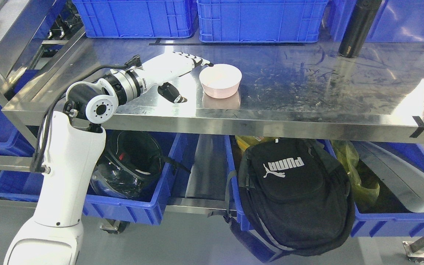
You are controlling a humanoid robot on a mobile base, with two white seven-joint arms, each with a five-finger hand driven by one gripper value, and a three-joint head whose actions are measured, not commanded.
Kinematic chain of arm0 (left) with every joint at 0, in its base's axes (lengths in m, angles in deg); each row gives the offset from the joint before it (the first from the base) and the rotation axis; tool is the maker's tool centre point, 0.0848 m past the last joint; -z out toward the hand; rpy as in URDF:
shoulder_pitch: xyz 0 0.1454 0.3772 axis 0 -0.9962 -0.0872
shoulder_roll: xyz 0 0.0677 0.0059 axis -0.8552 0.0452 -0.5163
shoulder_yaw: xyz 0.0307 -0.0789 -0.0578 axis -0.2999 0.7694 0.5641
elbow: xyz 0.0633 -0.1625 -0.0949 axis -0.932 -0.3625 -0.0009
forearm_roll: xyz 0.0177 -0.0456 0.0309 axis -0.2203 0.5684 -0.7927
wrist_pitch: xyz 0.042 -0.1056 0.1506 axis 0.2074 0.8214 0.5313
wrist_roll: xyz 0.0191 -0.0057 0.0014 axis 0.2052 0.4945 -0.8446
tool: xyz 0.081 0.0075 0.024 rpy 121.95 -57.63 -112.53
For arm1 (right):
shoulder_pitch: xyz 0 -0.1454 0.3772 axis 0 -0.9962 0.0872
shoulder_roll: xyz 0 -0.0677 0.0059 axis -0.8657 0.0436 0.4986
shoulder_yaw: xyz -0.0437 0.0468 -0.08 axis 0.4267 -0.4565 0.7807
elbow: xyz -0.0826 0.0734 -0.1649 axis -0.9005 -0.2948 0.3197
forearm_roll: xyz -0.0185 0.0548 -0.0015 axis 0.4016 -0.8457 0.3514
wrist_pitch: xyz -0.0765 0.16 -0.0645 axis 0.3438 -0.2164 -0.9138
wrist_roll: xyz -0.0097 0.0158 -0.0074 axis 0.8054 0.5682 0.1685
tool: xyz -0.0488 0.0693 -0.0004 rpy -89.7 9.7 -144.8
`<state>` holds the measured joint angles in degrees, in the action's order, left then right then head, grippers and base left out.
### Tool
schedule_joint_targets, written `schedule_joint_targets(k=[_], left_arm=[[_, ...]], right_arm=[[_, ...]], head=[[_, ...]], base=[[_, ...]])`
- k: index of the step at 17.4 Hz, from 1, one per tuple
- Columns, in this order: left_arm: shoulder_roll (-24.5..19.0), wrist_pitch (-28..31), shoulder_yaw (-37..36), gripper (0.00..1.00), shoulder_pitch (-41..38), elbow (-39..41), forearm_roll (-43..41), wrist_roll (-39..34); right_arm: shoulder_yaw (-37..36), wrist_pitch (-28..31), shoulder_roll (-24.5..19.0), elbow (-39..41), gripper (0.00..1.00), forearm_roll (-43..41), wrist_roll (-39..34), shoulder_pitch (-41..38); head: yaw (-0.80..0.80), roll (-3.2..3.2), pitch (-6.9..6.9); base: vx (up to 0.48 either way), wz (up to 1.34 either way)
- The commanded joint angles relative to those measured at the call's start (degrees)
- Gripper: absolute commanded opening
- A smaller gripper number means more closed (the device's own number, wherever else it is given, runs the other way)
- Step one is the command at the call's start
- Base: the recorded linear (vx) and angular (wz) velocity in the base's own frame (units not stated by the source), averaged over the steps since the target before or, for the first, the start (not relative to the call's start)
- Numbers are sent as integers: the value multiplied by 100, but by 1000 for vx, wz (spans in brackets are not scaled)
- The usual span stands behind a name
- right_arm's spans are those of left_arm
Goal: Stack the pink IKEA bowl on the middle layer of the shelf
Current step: 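Reach the left hand forward to the pink bowl's rim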
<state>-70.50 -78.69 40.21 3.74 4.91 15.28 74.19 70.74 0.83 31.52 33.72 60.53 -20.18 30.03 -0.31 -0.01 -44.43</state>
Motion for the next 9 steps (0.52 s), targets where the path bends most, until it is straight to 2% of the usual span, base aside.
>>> schedule_joint_targets(k=[1, 6, 9], left_arm=[[450, 1, -88, 76, 319, -607, -464, 61], [926, -8, -229, 72, 478, -1205, -824, 52], [996, -8, -334, 72, 469, -1399, -1018, 61]], right_arm=[[0, 4, 100, 100, 100, 0, -5, -132], [0, 4, 100, 100, 100, 0, -5, -132], [0, 4, 100, 100, 100, 0, -5, -132]], head=[[0, 0, 0], [0, 0, 0], [0, 0, 0]], base=[[0, 0], [0, 0], [0, 0]])
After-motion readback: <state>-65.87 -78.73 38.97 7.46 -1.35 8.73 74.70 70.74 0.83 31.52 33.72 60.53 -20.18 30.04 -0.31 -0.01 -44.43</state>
